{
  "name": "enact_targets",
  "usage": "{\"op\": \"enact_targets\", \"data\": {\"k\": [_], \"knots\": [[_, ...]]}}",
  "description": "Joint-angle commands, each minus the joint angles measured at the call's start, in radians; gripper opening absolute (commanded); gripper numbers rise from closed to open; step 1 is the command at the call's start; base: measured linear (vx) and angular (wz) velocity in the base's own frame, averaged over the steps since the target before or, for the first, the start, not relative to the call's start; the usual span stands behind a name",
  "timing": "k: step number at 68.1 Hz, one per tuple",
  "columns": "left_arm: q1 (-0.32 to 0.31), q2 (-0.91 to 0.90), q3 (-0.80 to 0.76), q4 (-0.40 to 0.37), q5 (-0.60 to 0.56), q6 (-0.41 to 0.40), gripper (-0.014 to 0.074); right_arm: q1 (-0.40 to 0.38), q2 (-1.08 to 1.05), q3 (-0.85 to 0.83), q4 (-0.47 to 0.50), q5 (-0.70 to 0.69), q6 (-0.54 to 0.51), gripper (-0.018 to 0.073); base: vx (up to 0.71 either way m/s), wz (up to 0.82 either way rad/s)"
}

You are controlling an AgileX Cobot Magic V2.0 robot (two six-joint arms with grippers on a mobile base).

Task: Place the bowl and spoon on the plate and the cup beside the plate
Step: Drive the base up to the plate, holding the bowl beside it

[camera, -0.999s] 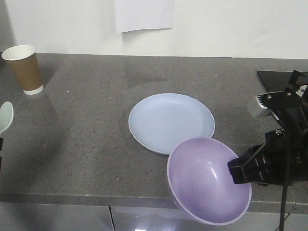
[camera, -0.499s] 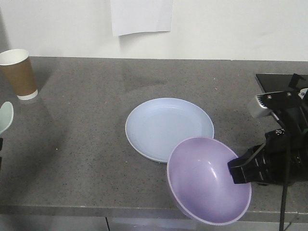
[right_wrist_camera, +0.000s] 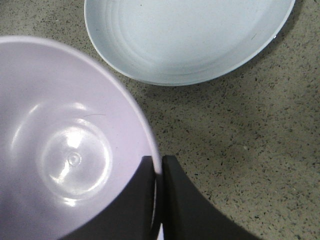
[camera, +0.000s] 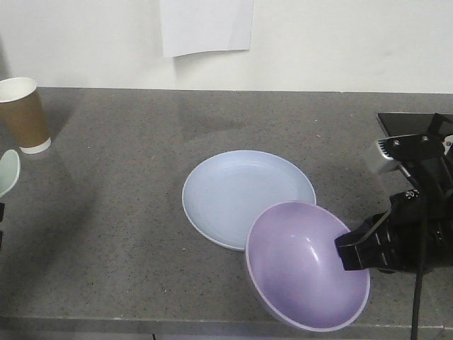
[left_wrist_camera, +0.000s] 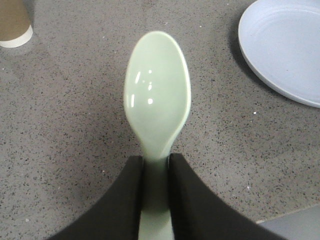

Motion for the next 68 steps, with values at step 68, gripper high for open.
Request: {"op": "enact_targets", "data": {"k": [68], "knots": [[-0.007,-0.008,-0.023,-0.018,-0.056,-0.001,0.0066,0.002,-0.011,-0.026,0.027,-0.035,0.001,-0.0001,0.02,0.00]]}}
